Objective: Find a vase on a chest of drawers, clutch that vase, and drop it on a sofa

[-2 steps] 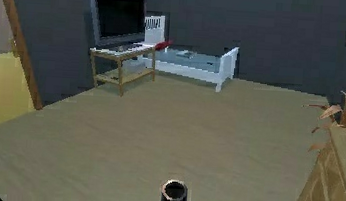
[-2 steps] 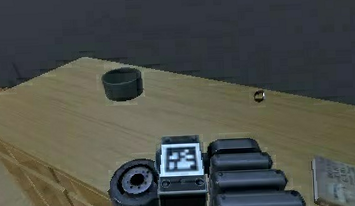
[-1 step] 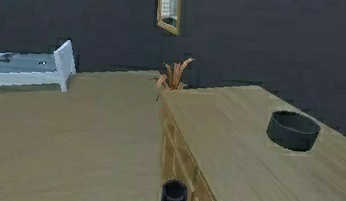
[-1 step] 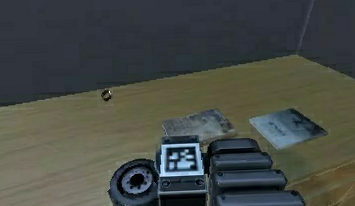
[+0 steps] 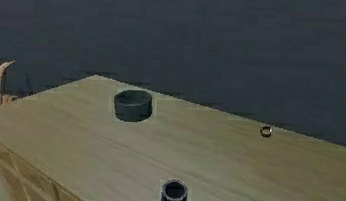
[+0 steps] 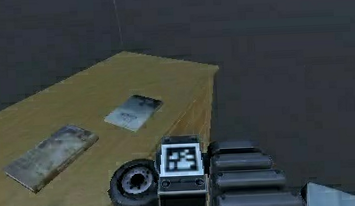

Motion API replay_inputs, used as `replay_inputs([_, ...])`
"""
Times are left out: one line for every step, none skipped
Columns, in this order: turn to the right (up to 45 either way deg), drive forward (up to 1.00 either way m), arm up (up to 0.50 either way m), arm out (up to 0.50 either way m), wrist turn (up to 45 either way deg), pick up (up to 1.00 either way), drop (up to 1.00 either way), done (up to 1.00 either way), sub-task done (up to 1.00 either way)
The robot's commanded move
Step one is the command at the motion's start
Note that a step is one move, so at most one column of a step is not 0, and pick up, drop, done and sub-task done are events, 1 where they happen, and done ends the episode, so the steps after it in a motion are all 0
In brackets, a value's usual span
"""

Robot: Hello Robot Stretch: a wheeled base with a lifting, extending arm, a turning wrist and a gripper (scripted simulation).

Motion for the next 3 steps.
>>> replay_inputs([-45.0,0.0,0.0,0.0,0.0,0.0,0.0,0.0,0.0])
replay_inputs([-33.0,0.0,0.0,0.0,0.0,0.0,0.0,0.0,0.0])
replay_inputs([0.0,0.45,0.0,0.0,0.0,0.0,0.0,0.0,0.0])
